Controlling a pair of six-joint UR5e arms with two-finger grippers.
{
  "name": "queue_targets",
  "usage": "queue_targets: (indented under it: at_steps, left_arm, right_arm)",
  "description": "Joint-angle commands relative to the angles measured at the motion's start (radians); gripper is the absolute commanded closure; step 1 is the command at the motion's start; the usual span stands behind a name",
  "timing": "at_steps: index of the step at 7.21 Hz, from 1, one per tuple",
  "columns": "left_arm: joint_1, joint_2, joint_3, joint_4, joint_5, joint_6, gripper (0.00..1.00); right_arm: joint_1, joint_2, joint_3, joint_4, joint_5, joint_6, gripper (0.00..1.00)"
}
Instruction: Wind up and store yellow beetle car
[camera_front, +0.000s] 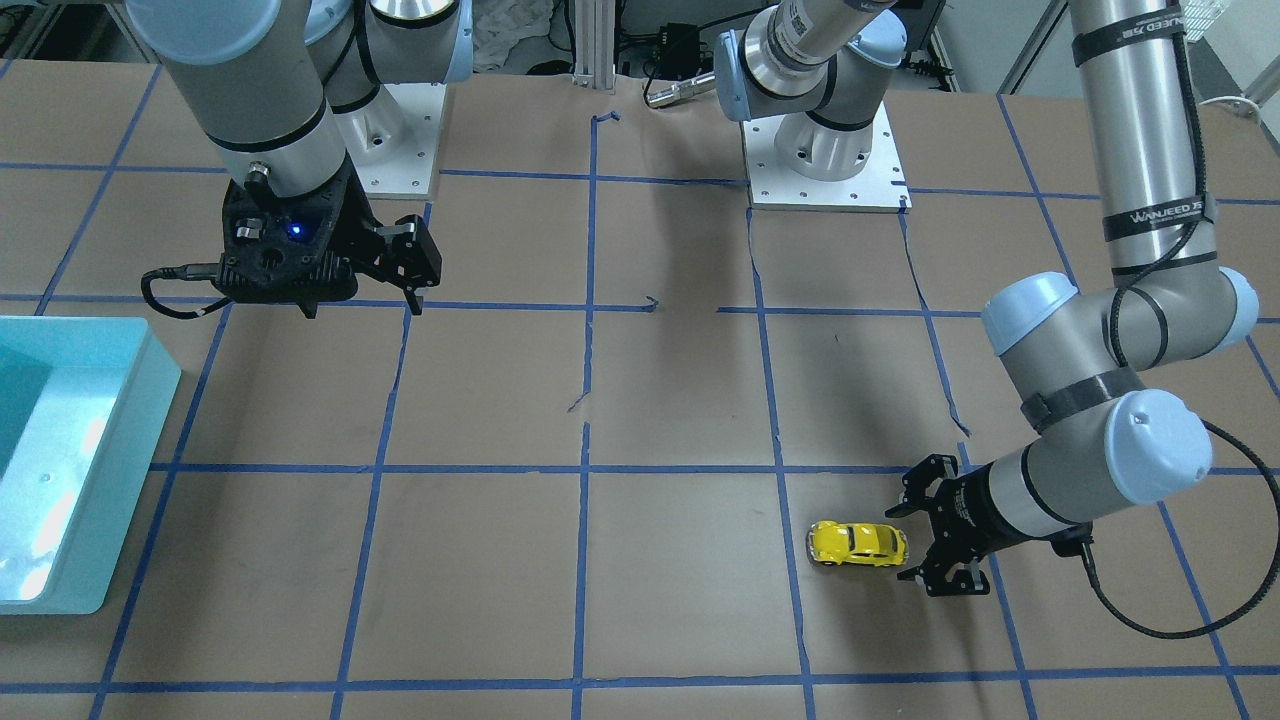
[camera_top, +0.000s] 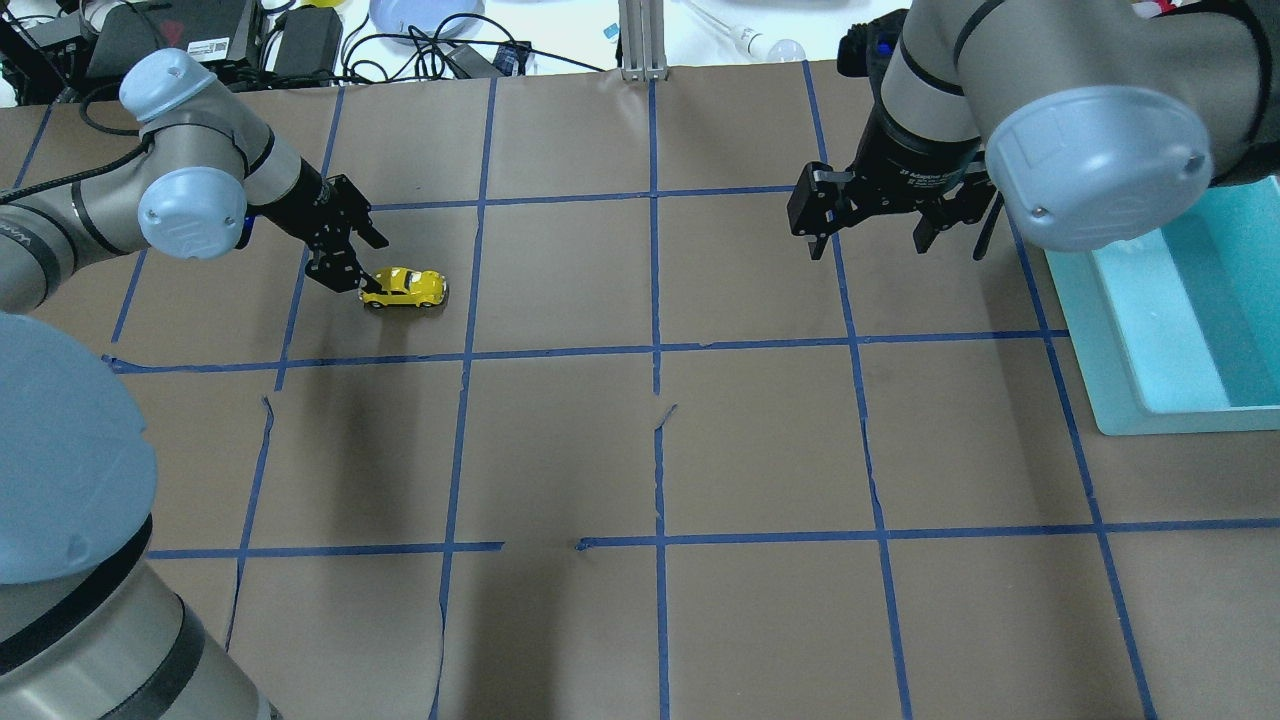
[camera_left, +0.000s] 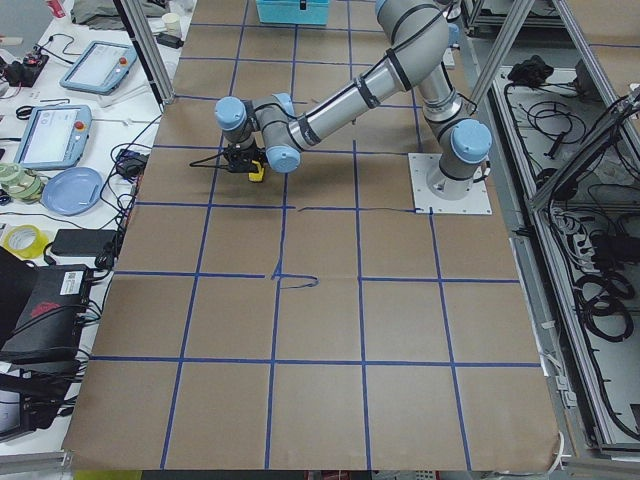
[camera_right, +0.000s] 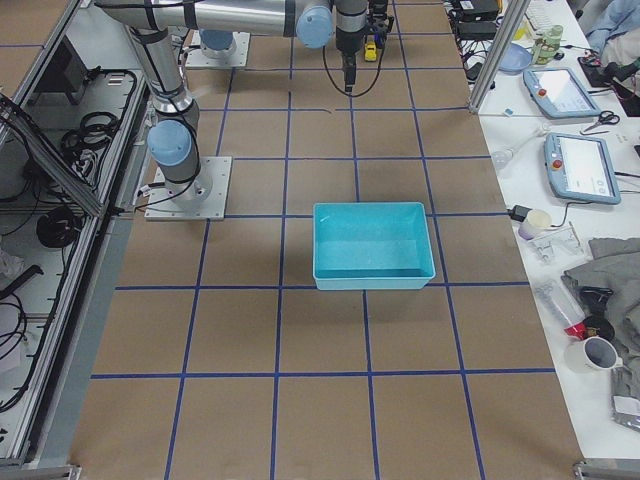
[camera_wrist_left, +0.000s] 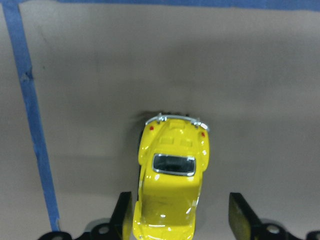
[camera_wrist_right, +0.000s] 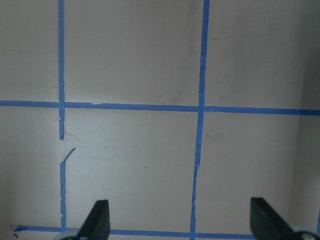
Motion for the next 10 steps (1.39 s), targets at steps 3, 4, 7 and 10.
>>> queue_targets:
  at_steps: [3,4,7,10]
  left_arm:
    - [-0.086,0.184,0.113,-0.265,0.111,0.417,0.19]
    - [-0.115,0.231,0.164,-0.331,0.271,0.65,0.0]
    - [-0.156,0.333,0.209,-0.523,0.259,0.885,0.0]
    - [-0.194,0.389,0.193,-0.568,0.139,1.112,0.0]
  right_arm:
    - [0.0,0.0,0.014,-0.114,-0.038,-0.001,0.0]
    - [0.0,0.0,0.014,-0.114,-0.038,-0.001,0.0]
    - [0.0,0.0,0.016,-0.115,-0.024,0.054,0.0]
    - [0.0,0.0,0.014,-0.121,-0.026,0.073,0.0]
